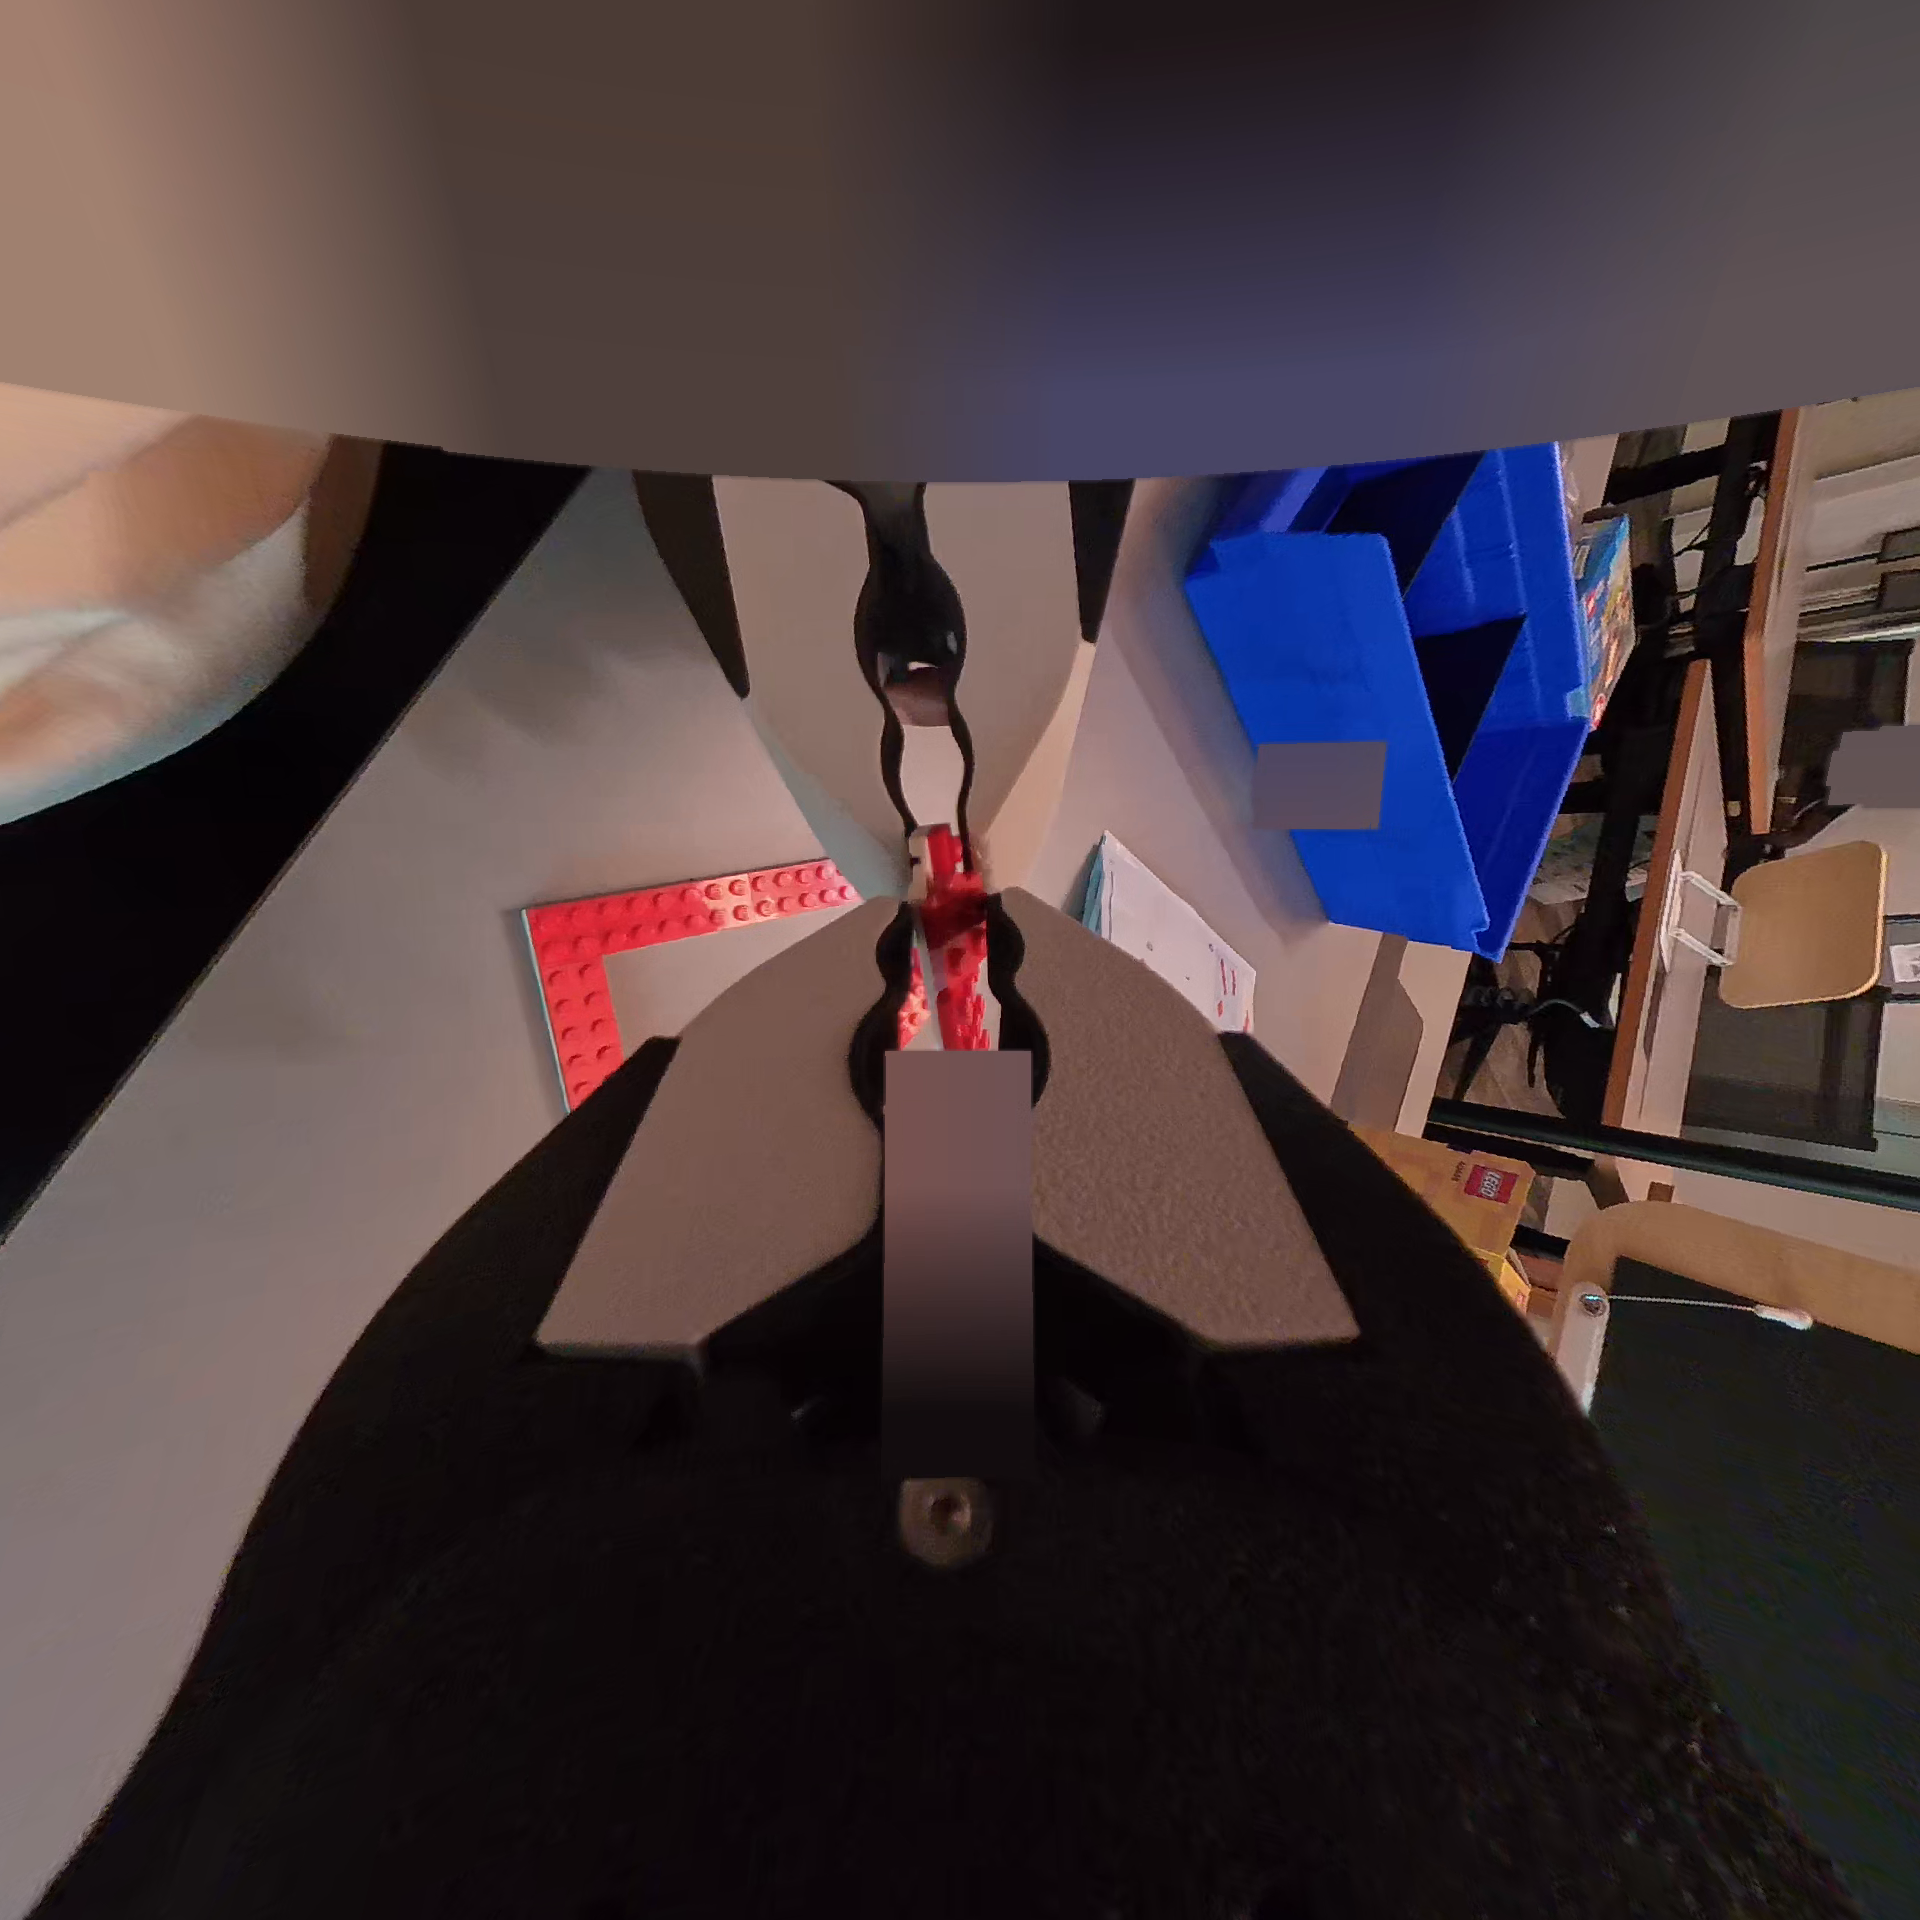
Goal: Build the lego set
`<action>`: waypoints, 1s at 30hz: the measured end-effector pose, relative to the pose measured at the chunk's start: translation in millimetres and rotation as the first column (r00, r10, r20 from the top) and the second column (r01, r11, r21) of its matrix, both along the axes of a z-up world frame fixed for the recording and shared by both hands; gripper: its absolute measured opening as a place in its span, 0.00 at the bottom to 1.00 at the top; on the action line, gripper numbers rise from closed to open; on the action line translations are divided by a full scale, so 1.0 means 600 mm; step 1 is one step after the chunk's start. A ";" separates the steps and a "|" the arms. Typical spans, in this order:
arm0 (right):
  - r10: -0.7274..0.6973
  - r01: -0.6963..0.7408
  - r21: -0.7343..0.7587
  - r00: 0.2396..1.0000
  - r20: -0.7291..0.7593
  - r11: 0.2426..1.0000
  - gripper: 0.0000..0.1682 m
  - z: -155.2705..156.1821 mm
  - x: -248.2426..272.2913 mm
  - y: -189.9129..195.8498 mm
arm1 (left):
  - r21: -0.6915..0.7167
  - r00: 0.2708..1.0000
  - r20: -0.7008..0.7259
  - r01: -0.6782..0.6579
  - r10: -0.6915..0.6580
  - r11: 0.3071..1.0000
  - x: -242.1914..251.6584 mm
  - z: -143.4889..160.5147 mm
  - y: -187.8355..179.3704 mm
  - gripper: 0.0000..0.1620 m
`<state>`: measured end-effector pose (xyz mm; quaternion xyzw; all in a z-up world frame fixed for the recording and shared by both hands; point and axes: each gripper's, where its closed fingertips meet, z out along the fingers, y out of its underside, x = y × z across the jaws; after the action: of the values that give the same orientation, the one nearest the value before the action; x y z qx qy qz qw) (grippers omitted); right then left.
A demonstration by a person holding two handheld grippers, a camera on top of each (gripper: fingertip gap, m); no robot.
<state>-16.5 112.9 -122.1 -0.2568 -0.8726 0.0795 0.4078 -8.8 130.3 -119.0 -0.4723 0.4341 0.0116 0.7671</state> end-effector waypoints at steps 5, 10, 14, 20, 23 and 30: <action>-0.001 0.001 0.023 1.000 -0.004 1.000 0.07 0.001 0.002 -0.002 | -0.022 0.999 0.025 0.026 -0.025 0.999 0.001 0.001 -0.001 0.04; -0.005 0.006 0.069 1.000 -0.011 0.998 0.06 0.002 0.001 0.001 | -0.077 0.997 0.065 0.042 -0.038 0.996 0.001 0.001 0.001 0.04; -0.009 0.010 0.095 1.000 -0.009 0.995 0.06 0.003 0.001 0.003 | -0.150 0.989 0.126 0.090 -0.071 0.985 0.001 0.001 0.003 0.04; -0.051 0.051 0.040 0.999 0.018 0.998 0.05 0.001 0.002 0.003 | -0.152 0.988 0.133 0.096 -0.076 0.984 0.002 0.001 0.001 0.04; -0.089 0.090 -0.042 0.996 0.013 0.995 0.05 -0.001 0.003 0.000 | -0.201 0.978 0.174 0.153 -0.118 0.968 0.005 0.000 -0.002 0.04; -0.098 0.101 -0.079 0.994 0.038 0.992 0.05 -0.004 0.014 -0.008 | -0.200 0.979 0.132 0.179 -0.154 0.963 0.016 -0.003 -0.011 0.04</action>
<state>-8.2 107.8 -124.4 -0.3176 -0.8616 0.0900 0.3856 0.8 124.0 -120.8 -0.5126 0.4259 -0.1266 0.7347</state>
